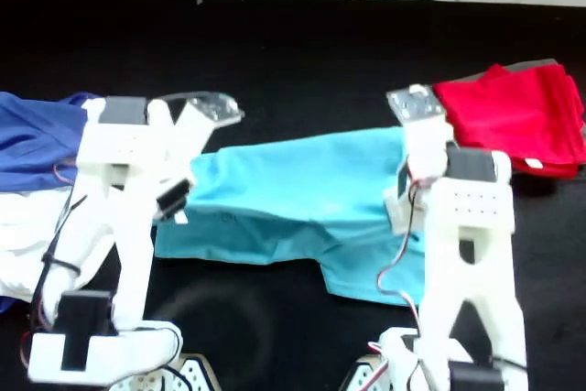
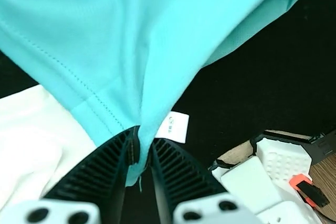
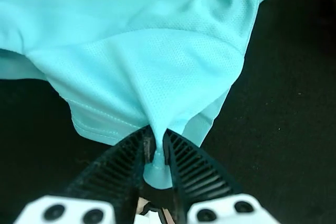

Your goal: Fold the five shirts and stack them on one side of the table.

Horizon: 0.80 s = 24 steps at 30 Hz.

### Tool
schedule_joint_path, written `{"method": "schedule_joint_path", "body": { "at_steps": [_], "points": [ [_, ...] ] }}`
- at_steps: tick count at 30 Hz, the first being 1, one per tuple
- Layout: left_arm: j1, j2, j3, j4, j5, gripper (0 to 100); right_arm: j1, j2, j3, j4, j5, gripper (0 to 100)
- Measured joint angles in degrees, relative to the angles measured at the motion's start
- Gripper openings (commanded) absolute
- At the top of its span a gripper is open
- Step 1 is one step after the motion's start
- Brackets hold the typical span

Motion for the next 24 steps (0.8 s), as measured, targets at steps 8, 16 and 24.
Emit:
{"method": "schedule_joint_path", "body": {
  "at_steps": [8, 16, 24],
  "points": [
    [0.7, -1.05, 15.3, -10.64, 0.0, 1, 3.78, -8.26, 12.13, -0.09, 4.75, 0.6],
    [1.05, -1.14, 16.44, -11.52, 0.0, 1, 3.87, -13.1, 13.45, 0.53, 5.45, 0.6],
    [0.97, -1.14, 20.22, -13.98, 0.0, 1, 3.87, -13.89, 24.09, -1.58, 5.45, 0.6]
  ]
}}
